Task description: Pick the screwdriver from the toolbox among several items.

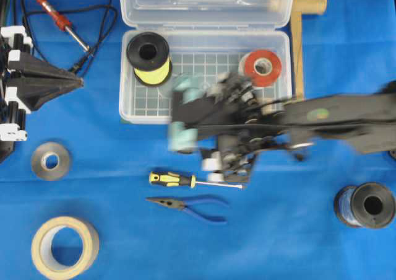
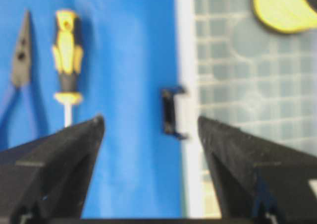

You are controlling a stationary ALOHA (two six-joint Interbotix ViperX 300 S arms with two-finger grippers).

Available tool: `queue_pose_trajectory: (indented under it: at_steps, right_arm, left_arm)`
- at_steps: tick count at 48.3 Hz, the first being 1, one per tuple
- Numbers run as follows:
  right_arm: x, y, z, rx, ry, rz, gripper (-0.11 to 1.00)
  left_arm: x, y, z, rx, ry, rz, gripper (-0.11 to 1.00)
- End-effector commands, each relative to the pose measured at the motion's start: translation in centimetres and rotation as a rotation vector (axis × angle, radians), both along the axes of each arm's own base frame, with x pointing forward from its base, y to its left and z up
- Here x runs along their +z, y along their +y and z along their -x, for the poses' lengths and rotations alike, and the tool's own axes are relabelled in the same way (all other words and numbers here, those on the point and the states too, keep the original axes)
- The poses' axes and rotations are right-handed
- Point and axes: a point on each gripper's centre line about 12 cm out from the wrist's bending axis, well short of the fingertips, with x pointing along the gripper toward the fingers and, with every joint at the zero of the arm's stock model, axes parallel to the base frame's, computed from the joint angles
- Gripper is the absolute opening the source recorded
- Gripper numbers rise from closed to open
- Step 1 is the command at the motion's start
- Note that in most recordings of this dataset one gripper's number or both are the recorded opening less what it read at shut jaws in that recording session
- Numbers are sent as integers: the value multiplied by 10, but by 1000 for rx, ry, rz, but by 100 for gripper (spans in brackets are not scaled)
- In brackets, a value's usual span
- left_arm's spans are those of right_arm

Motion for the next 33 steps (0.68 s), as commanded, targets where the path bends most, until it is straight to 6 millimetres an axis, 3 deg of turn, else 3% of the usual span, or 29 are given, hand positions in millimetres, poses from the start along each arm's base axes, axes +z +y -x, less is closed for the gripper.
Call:
queue_pose_trajectory:
  at_steps: [1, 11, 19, 26, 33]
  right_arm:
    - [20, -3, 31, 24, -131, -7, 79]
    - [22, -10, 112, 71, -340, -50, 79]
    - [2, -18, 176, 105, -453, -60, 79]
    - [-21, -23, 214, 116, -500, -70, 79]
    - [-48, -30, 239, 99, -514, -68, 79]
  left_arm:
    - [3, 1, -1, 4, -8, -2, 0]
    - [1, 1, -1, 4, -5, 0, 0]
    - [1, 1, -1, 4, -3, -2, 0]
    - [1, 1, 0, 4, -4, -2, 0]
    - [0, 1, 0, 4, -3, 0, 0]
